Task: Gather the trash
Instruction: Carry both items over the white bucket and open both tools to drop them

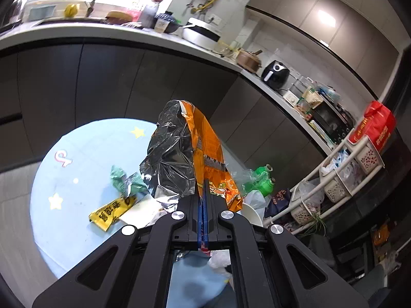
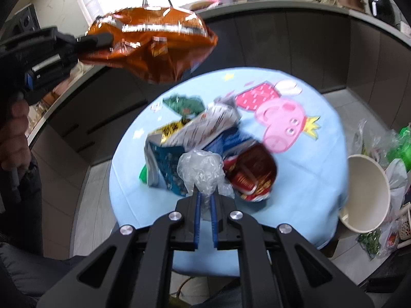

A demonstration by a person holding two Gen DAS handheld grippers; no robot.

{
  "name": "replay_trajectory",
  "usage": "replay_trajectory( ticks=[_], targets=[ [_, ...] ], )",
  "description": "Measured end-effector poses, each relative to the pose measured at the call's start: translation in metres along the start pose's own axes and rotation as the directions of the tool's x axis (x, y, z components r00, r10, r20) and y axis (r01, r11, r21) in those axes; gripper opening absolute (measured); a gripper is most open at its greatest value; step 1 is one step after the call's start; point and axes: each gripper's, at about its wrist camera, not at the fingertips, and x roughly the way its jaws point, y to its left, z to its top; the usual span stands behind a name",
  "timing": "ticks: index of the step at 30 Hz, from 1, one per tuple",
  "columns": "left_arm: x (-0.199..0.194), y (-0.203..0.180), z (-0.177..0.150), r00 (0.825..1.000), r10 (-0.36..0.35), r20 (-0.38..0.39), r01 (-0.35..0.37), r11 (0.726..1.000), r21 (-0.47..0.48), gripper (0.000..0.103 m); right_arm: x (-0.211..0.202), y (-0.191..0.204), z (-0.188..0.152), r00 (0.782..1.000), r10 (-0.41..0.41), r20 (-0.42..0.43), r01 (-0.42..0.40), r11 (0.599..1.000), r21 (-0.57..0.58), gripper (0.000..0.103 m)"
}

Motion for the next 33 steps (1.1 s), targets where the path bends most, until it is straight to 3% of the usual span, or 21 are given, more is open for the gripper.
replay_trajectory(
  ticks=[9, 17, 21, 28, 33],
  targets=[
    [0.038, -0.067, 0.006, 0.992, -0.112, -0.065, 0.120, 0.984, 0.129, 0.000, -0.054, -0.058, 0.012, 0.976, -0.163, 0.142, 0.145, 0.981, 0.126, 0.008],
    [0.125, -0.134, -0.011, 0.959, -0.165, -0.232, 0.216, 0.952, 0.218, 0.000, -0.068, -0.133, -0.015, 0.936, -0.334, 0.109, 0.291, 0.910, 0.294, 0.008],
    [0.173, -0.159, -0.029, 0.937, -0.150, -0.314, 0.239, 0.934, 0.266, 0.000, -0.066, -0.169, -0.034, 0.919, -0.389, 0.058, 0.343, 0.865, 0.366, 0.008],
    [0.256, -0.185, -0.067, 0.907, -0.050, -0.418, 0.216, 0.907, 0.360, 0.000, -0.040, -0.219, -0.059, 0.918, -0.395, -0.020, 0.366, 0.829, 0.423, 0.008],
    [0.311, -0.190, -0.094, 0.860, 0.035, -0.510, 0.187, 0.907, 0.378, 0.000, -0.017, -0.247, -0.068, 0.928, -0.370, -0.044, 0.350, 0.828, 0.438, 0.009]
  ],
)
